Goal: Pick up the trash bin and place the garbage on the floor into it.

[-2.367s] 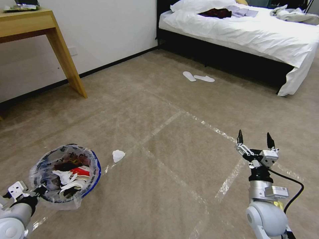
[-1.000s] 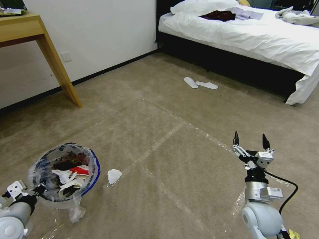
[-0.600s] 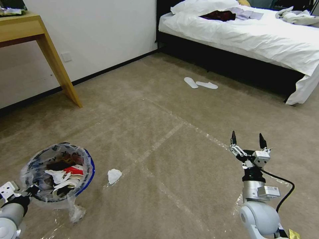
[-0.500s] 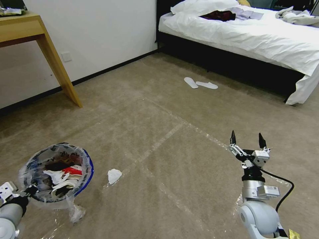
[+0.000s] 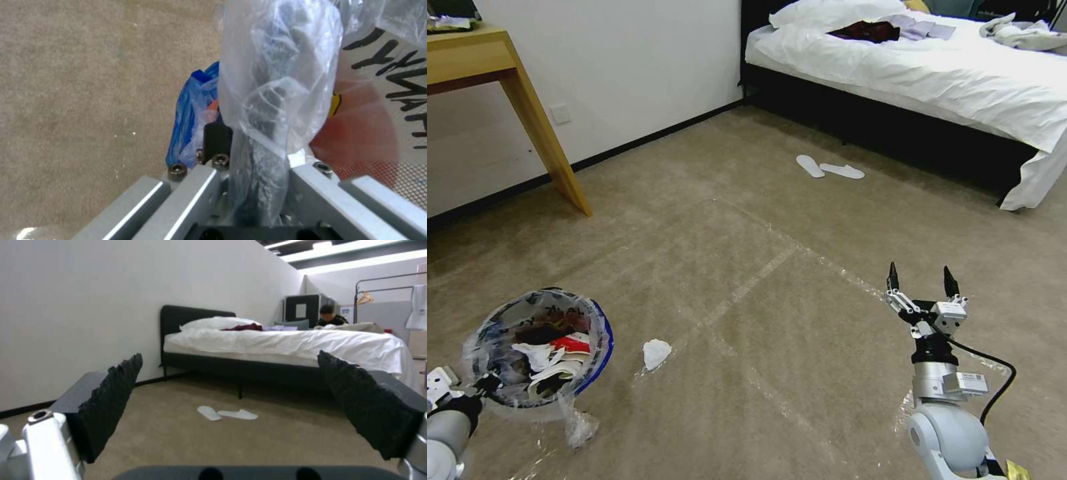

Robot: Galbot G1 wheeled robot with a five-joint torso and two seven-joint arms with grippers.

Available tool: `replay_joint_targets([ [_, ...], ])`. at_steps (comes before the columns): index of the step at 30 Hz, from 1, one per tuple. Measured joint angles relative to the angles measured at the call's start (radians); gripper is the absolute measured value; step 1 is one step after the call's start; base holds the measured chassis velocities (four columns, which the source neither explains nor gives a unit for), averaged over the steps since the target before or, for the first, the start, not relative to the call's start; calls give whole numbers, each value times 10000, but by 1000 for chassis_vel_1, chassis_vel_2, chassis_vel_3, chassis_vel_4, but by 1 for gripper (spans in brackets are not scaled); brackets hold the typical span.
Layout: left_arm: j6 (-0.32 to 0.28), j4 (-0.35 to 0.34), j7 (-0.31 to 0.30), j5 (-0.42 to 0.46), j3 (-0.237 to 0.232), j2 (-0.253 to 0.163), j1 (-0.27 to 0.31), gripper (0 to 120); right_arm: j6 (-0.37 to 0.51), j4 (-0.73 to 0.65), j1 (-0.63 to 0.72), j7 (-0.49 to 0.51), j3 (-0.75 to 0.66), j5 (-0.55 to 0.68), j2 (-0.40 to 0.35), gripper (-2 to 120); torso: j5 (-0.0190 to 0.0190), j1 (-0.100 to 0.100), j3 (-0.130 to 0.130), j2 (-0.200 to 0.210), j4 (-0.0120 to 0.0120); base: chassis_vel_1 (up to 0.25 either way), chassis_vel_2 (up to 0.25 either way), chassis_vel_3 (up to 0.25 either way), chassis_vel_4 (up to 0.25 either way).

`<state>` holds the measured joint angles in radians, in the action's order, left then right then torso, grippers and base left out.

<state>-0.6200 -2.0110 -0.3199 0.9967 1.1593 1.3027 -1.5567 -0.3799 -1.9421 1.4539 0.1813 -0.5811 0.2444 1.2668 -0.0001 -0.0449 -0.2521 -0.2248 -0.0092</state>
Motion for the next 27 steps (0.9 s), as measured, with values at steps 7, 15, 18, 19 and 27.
replay_joint_targets([
  [7, 0, 0, 8, -5, -23, 8, -4, 0, -15, -16, 26, -11, -11, 0, -43, 100, 0, 0, 0, 0, 0, -16, 13, 14, -8],
  [15, 1, -4, 23, -23, -55, 59, -4, 0, -16, -53, 32, -17, -17, -8, -52, 100, 0, 0, -2, 0, 0, -51, 68, 57, -64],
  [18, 2, -10, 25, -32, -86, 93, 4, 0, -16, -56, 24, -18, -18, -9, -69, 100, 0, 0, -2, 0, 1, -63, 54, 64, -58],
  [19, 3, -17, 25, -37, -99, 100, 5, 0, -17, -55, 16, -18, -16, -9, -81, 100, 0, 0, -2, 0, 0, -55, 53, 65, -63],
  [27, 6, -56, 25, -37, -68, 143, -3, 0, -17, 1, -58, -18, 47, -11, -94, 100, 0, -1, -2, 1, -1, -32, 20, 21, -29],
])
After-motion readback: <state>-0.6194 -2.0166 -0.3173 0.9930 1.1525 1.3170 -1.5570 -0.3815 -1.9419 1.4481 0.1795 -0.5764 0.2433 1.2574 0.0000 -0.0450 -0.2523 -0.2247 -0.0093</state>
